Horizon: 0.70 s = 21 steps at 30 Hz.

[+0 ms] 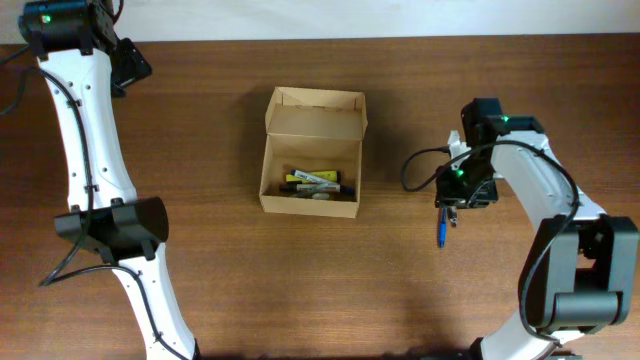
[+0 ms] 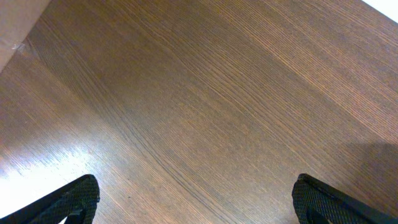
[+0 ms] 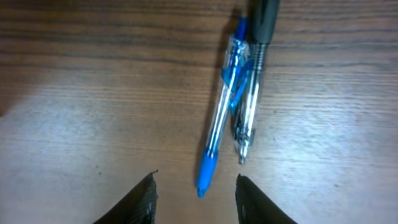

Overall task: Pack container
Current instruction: 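Move the right gripper to the blue pen and grasp it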

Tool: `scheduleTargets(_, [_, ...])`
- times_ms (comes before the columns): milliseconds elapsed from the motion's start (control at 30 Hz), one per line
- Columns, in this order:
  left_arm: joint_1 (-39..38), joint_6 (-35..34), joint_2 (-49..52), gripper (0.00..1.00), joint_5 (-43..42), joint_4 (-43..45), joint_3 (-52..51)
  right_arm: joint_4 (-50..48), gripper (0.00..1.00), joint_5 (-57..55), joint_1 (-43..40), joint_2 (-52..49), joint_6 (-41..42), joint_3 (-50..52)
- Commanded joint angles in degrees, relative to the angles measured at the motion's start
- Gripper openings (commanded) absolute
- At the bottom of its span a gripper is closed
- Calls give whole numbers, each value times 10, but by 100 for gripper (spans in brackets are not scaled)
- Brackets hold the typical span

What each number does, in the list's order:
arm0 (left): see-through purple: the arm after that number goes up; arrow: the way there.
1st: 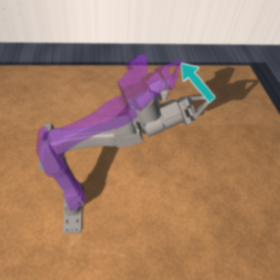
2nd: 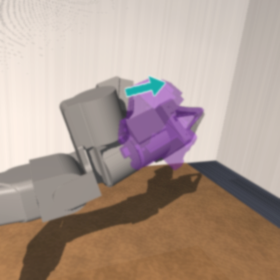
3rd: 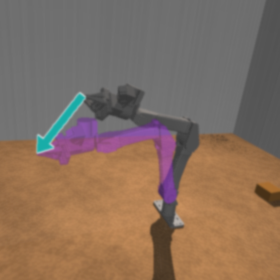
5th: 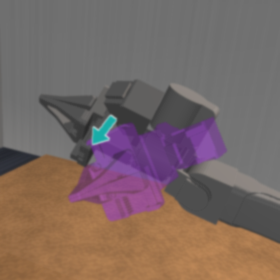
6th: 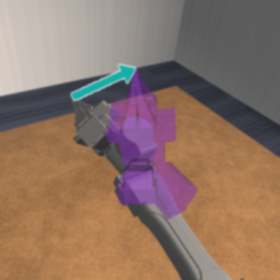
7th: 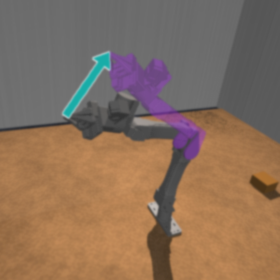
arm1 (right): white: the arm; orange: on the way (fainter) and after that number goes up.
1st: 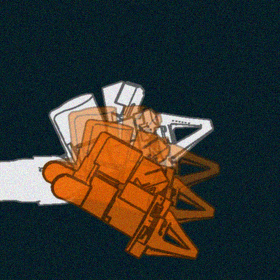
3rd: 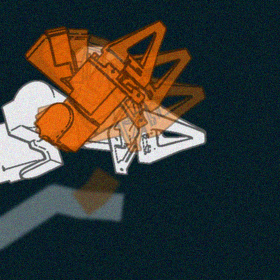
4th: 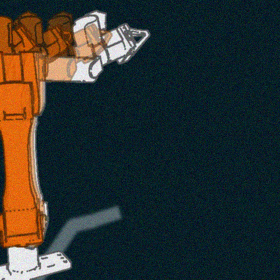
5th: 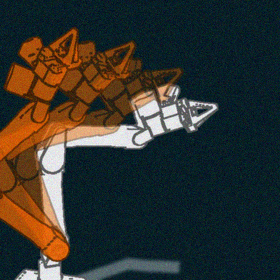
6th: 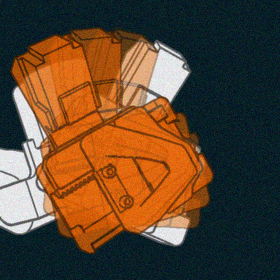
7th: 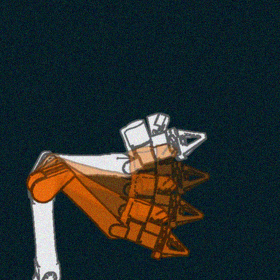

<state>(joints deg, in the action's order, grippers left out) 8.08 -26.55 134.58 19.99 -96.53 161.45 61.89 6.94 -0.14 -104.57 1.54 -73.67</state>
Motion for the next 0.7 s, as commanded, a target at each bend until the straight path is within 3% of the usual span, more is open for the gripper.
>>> scheduleTargets(0, [3, 5, -11, 100, 6, -1, -3, -20, 41, 10, -1, -1, 16, 30])
scheduleTargets(667, [3, 5, -11, 100, 6, -1, -3, -186, 37, 15, -1, -10, 80, 149])
